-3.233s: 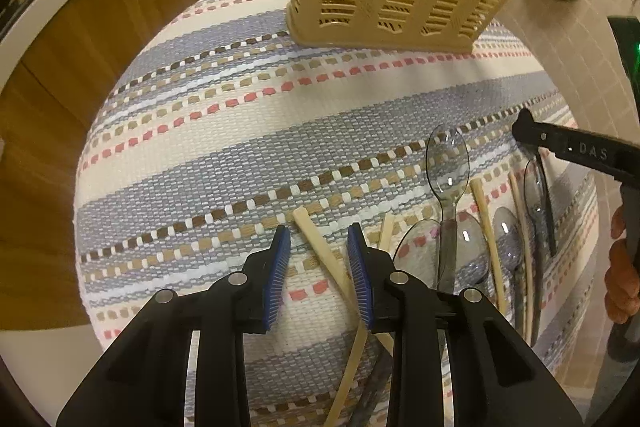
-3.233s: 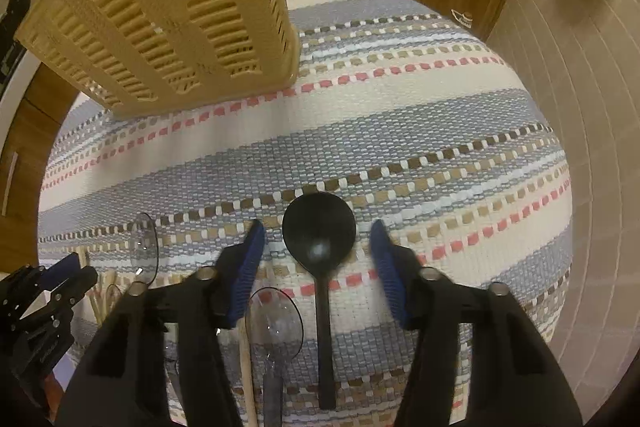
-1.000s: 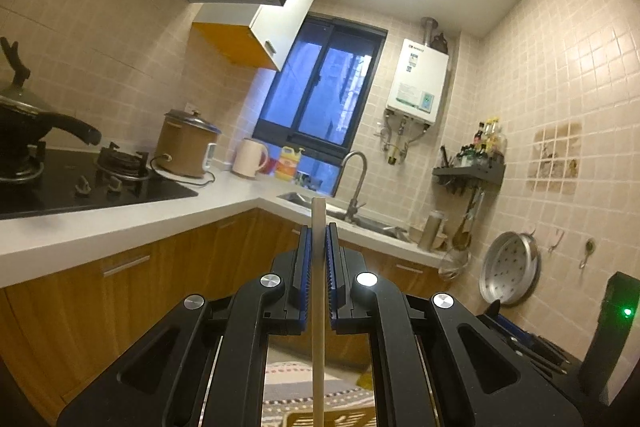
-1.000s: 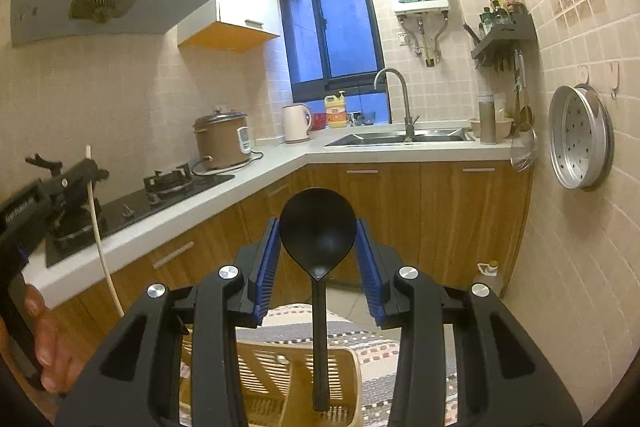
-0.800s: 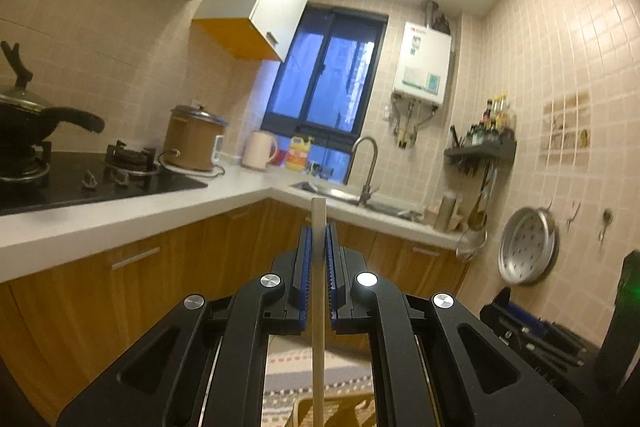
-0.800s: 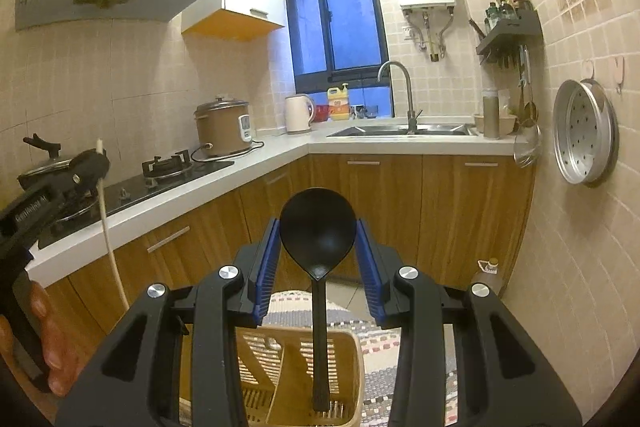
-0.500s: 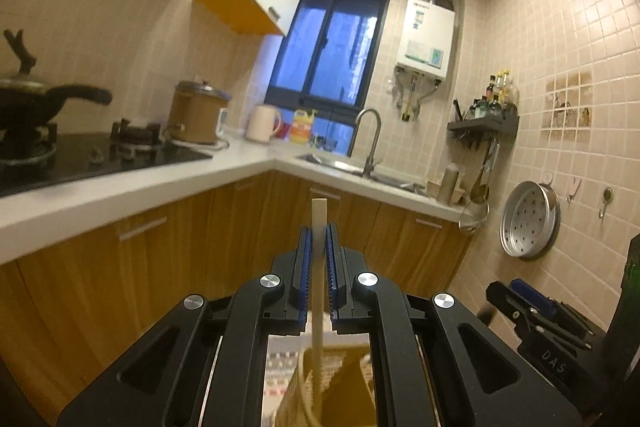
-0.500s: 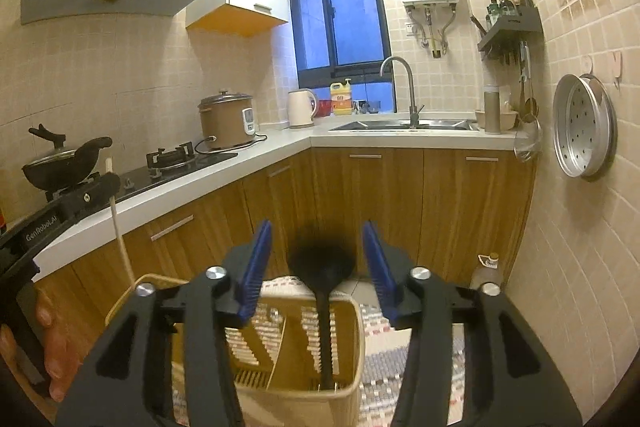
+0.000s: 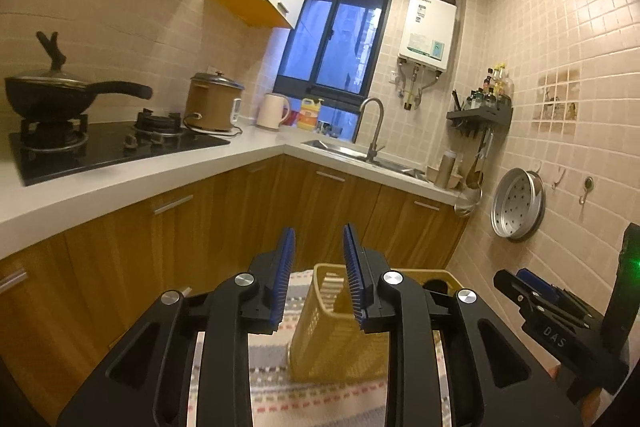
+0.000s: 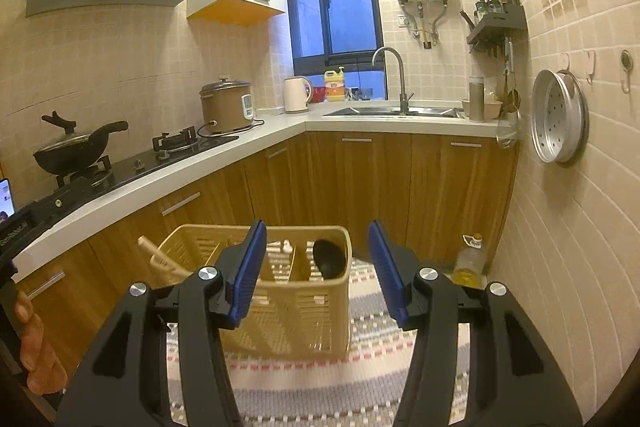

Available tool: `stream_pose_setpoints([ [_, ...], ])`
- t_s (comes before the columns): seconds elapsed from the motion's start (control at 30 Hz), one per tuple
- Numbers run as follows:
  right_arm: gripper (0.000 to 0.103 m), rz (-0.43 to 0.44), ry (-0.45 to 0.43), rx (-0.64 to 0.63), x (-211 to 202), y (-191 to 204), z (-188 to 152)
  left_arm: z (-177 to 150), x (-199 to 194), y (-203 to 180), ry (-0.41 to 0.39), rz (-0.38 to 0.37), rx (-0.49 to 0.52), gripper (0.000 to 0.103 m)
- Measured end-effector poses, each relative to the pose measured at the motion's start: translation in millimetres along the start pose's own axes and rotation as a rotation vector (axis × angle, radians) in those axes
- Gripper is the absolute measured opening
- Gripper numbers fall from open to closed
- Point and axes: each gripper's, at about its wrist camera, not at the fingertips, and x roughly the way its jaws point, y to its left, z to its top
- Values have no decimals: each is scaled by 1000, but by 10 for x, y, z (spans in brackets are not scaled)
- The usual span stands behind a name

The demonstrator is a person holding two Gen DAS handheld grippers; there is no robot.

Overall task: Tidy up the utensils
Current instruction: 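Carry the chopstick with the left gripper while the right carries the ladle, both releasing into the beige basket, then grasp another wooden chopstick with the left gripper while the right gripper grasps a clear plastic spoon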

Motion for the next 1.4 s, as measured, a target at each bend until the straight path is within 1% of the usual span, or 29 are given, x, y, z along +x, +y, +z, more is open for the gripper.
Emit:
stream_pose_setpoints([
  [0.13, 50, -20, 9, -7, -146, 31, -63, -39, -165, -25, 6, -2, 15, 25],
  [0.2, 50, -33, 24, -9, -183, 31, -84, -82, -225, -35, 16, -3, 23, 28],
  [0.27, 50, -46, 51, -9, -211, 16, -122, -132, -267, -40, 35, -7, 26, 34],
  [0.33, 50, -58, 97, -11, -224, -7, -181, -213, -289, -19, 85, -5, 32, 36],
  [0.4, 50, -58, 173, -4, -231, -56, -278, -294, -297, 36, 147, -12, 23, 36],
  [0.47, 50, -32, 255, 8, -227, -95, -389, -434, -285, 150, 255, -40, -5, 36],
  [0.53, 50, -20, 348, 11, -195, -120, -516, -604, -215, 228, 383, -58, -14, 36],
  [0.57, 50, 6, 415, 21, -165, -133, -608, -717, -159, 257, 469, -79, -15, 36],
  [0.6, 50, 33, 482, 34, -132, -143, -702, -813, -110, 271, 534, -98, -12, 36],
  [0.63, 50, 53, 542, 41, -105, -146, -796, -959, -28, 276, 634, -120, -1, 36],
  [0.67, 50, 64, 578, 45, -83, -141, -866, -1119, 59, 270, 730, -140, 14, 36],
  [0.7, 50, 73, 627, 52, -59, -143, -952, -1191, 96, 268, 765, -149, 19, 36],
  [0.77, 50, 79, 691, 71, -34, -160, -1069, -1400, 210, 277, 864, -164, 25, 33],
  [0.8, 50, 90, 717, 86, -18, -183, -1111, -1463, 241, 283, 890, -159, 24, 33],
  [0.87, 49, 84, 751, 98, -3, -236, -1163, -1556, 289, 264, 923, -184, 33, 33],
  [0.9, 50, 73, 761, 97, -3, -259, -1189, -1587, 302, 249, 937, -180, 44, 33],
  [0.93, 50, 66, 766, 97, -5, -278, -1203, -1587, 296, 224, 930, -168, 68, 30],
  [1.0, 50, 67, 773, 103, 0, -310, -1223, -1607, 273, 160, 938, -146, 133, 29],
  [1.07, 50, 64, 776, 106, -8, -343, -1233, -1638, 228, 101, 940, -130, 189, 25],
  [1.2, 50, 62, 774, 104, -10, -367, -1239, -1703, 117, -4, 938, -114, 287, 25],
  [1.3, 50, 62, 775, 106, 25, -370, -1222, -1728, 86, -74, 919, -76, 348, 26],
  [1.37, 50, 49, 770, 92, 46, -358, -1214, -1740, 107, -160, 900, -37, 388, 20],
  [1.4, 50, 39, 766, 83, 50, -353, -1213, -1751, 113, -186, 889, -17, 407, 20],
])
